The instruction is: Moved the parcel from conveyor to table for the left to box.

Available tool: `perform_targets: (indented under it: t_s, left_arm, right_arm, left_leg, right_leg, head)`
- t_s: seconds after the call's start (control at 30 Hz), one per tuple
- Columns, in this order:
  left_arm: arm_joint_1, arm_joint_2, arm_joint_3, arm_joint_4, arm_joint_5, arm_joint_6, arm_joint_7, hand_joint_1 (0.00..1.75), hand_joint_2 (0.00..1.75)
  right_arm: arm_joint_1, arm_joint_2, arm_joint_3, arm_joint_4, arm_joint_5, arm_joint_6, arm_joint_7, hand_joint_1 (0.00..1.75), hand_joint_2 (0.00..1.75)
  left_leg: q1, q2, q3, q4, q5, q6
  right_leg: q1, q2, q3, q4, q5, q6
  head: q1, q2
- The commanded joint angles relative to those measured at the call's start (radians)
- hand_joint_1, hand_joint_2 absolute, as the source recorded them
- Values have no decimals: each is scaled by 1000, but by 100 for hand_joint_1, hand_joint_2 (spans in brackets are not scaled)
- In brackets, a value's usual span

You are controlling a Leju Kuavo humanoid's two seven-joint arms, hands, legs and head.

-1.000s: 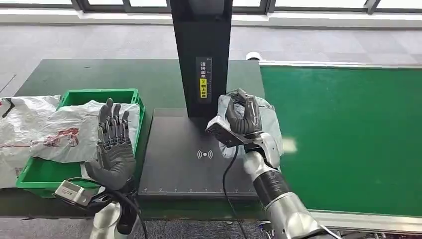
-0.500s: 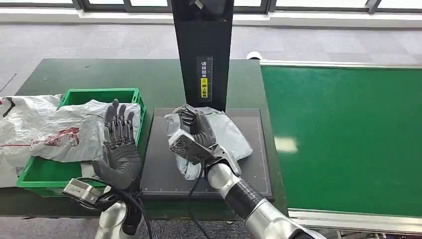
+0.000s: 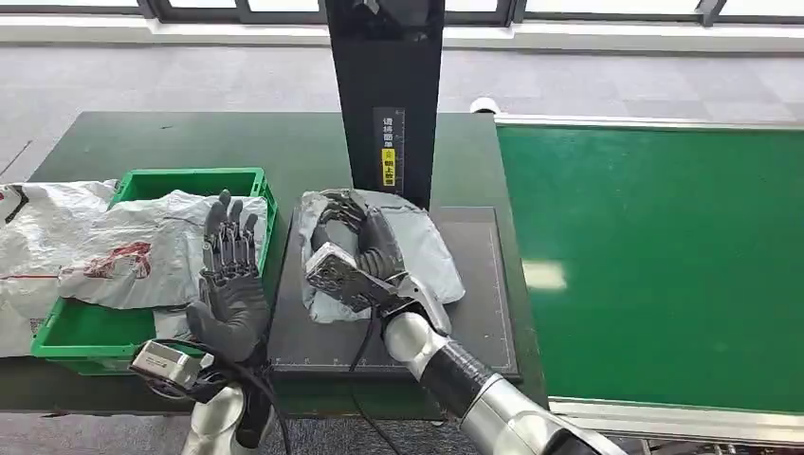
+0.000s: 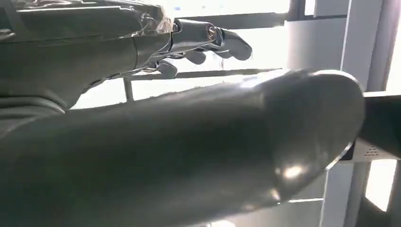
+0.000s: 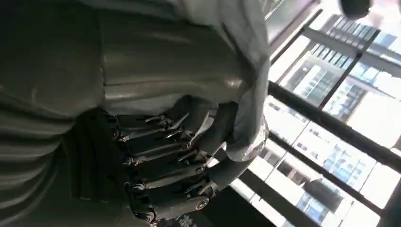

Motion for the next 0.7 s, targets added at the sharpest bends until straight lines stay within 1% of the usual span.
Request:
perform_targets:
  t_s: [0.03, 0.1, 0.5, 0.53, 0.57, 0.6, 0.63, 0.7]
  left_arm:
    - [12, 23, -30, 64, -29, 41, 2, 0, 0]
    - [22, 26, -28, 55, -26, 41, 2, 0, 0]
    - [22, 26, -28, 55, -26, 41, 2, 0, 0]
    - [25, 27, -27, 52, -24, 43, 2, 0, 0]
    - [26, 30, -28, 52, -26, 46, 2, 0, 0]
    - [26, 31, -28, 54, -28, 43, 2, 0, 0]
    - [23, 30, -27, 60, -33, 37, 2, 0, 0]
    - [20, 27, -24, 69, -36, 33, 2, 0, 0]
  right_arm:
    - [-36, -28, -8, 168, 147, -102, 62, 0, 175]
    - [-26, -35, -14, 165, 180, -124, 82, 0, 175]
    - [-26, -35, -14, 165, 180, -124, 82, 0, 175]
    - [-18, -42, -22, 161, 225, -149, 110, 0, 175]
    - [-5, -46, -39, 149, 292, -163, 150, 0, 175]
    - [10, -51, -62, 134, 287, -148, 146, 0, 175]
    - [44, -59, -124, 97, 318, -138, 132, 0, 175]
    - [85, -68, -200, 50, 339, -109, 107, 0, 175]
  left_leg:
    - [0, -2, 2, -2, 1, 0]
    - [0, -2, 2, -2, 1, 0]
    - [0, -2, 1, -2, 1, 0]
    - [0, -2, 1, -1, 1, 0]
    - [0, -2, 1, -2, 1, 0]
    - [0, -2, 1, -2, 1, 0]
    - [0, -3, 2, -3, 1, 0]
    - [0, -4, 2, -4, 2, 1]
  right_leg:
    - [0, -1, 2, -2, 0, 0]
    - [0, -2, 3, -2, 0, 0]
    - [0, -2, 2, -2, 0, 0]
    - [0, -1, 1, -2, 0, 0]
    - [0, -2, 2, -3, 0, 0]
    - [0, -2, 2, -2, 0, 0]
    - [0, -3, 3, -3, 1, 0]
    - [1, -4, 4, -5, 1, 0]
  head:
    - [0, 0]
    - [0, 0]
    - [0, 0]
    - [0, 0]
    - [0, 0]
    - [0, 0]
    - [0, 0]
    - [0, 0]
